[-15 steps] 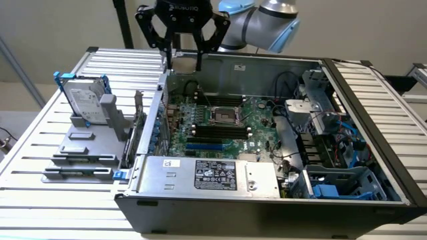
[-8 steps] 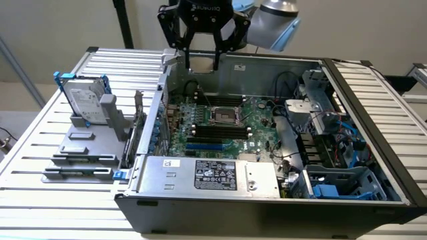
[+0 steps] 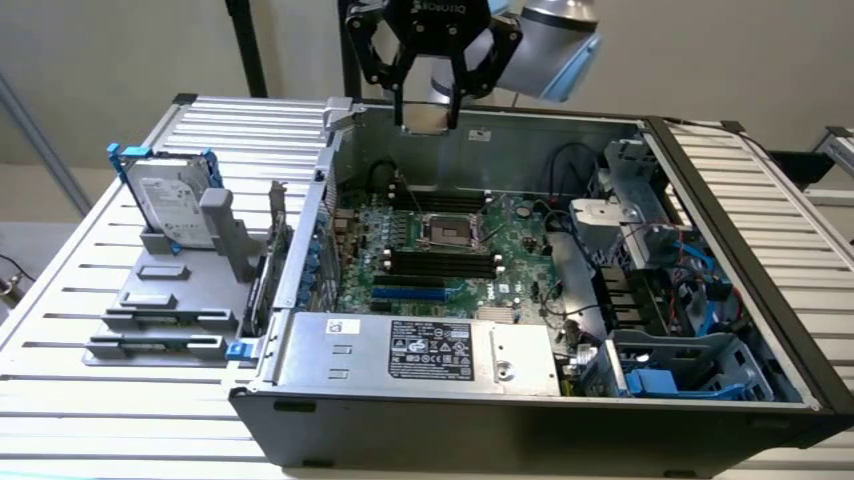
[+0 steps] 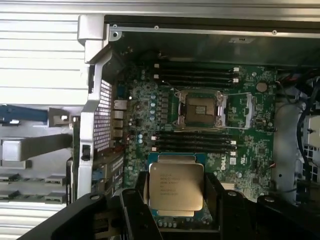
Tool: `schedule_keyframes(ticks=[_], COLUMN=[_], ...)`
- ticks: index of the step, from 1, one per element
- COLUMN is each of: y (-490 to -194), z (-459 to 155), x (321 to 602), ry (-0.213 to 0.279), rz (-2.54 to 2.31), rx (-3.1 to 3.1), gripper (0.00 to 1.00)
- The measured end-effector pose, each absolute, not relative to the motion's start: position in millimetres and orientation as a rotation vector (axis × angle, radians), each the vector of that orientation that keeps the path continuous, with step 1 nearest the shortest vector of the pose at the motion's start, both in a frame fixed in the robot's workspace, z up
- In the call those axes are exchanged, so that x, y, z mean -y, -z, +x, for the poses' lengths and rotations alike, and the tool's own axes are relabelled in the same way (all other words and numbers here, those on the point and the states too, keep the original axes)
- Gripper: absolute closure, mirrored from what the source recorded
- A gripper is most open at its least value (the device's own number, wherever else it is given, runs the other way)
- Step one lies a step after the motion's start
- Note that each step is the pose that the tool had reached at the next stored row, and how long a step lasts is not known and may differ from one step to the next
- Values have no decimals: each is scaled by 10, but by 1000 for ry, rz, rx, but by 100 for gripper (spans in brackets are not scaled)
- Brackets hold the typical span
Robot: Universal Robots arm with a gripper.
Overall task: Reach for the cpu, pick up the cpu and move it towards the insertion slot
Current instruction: 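Pick up the cpu and move it towards the insertion slot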
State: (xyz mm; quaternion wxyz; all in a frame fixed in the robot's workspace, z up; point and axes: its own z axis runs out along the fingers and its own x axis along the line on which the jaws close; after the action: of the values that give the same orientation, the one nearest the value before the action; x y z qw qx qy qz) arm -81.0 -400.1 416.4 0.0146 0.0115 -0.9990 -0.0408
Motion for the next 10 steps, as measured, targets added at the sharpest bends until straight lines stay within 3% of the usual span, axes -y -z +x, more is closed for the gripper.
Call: schedule_keyframes(ticks=[10], y=[-4148], z=[-636], x=[3633], ry=[127], rz=[36], rx=[3110], gripper=[45])
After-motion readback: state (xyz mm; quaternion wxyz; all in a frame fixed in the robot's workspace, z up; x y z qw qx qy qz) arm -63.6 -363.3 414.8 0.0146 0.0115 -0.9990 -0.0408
